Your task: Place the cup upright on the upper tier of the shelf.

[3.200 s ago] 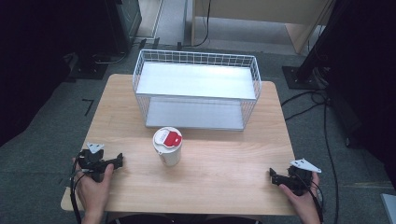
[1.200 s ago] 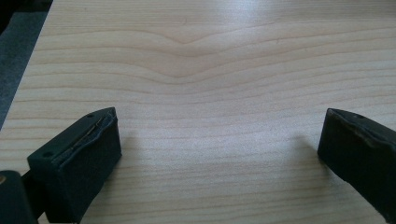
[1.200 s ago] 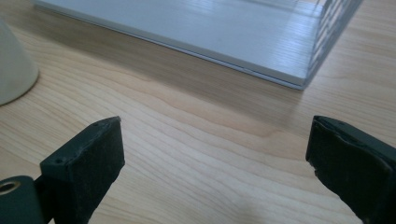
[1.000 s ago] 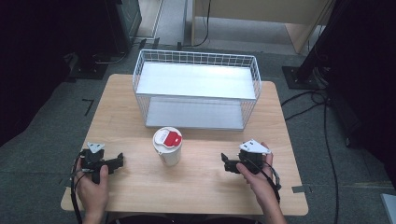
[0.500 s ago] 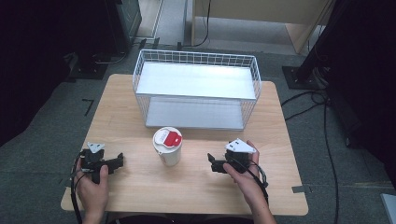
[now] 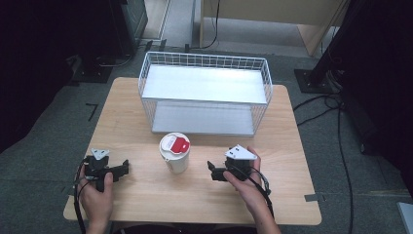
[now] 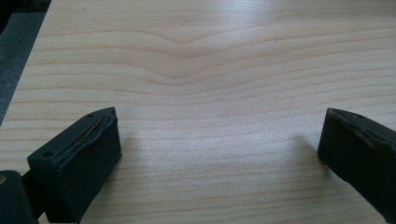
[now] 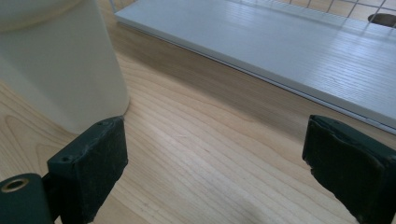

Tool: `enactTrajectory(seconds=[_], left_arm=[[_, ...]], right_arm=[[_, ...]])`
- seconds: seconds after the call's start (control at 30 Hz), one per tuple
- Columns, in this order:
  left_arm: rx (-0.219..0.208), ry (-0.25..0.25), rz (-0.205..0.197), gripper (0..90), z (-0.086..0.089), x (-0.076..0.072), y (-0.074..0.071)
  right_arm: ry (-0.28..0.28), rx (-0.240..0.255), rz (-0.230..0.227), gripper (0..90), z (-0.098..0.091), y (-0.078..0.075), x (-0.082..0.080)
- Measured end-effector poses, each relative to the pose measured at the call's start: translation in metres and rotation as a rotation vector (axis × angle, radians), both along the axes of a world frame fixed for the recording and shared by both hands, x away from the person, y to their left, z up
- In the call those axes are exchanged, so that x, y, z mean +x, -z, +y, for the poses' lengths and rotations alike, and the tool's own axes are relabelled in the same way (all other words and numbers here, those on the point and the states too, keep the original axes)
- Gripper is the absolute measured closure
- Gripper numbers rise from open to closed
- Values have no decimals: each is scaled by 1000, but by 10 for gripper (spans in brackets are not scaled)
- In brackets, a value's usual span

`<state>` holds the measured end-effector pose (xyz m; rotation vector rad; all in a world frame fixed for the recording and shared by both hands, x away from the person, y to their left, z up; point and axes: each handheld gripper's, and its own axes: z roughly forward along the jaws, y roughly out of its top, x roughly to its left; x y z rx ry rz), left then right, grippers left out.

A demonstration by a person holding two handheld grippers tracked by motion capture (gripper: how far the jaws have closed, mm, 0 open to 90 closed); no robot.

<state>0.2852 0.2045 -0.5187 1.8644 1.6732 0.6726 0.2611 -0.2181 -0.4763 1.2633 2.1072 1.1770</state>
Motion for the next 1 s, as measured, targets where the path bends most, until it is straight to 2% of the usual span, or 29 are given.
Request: enactTrajectory(seconds=[0.4, 0.8, 1.0], left_arm=[[0, 3, 1, 0, -1, 0, 0], [0, 3, 1, 0, -1, 0, 0], [0, 3, 1, 0, -1, 0, 0]], right_arm=[[-39, 40, -25, 87, 18, 0, -1], [-83, 62, -24, 98, 40, 1, -4], [-107, 96, -19, 100, 50, 2, -4]])
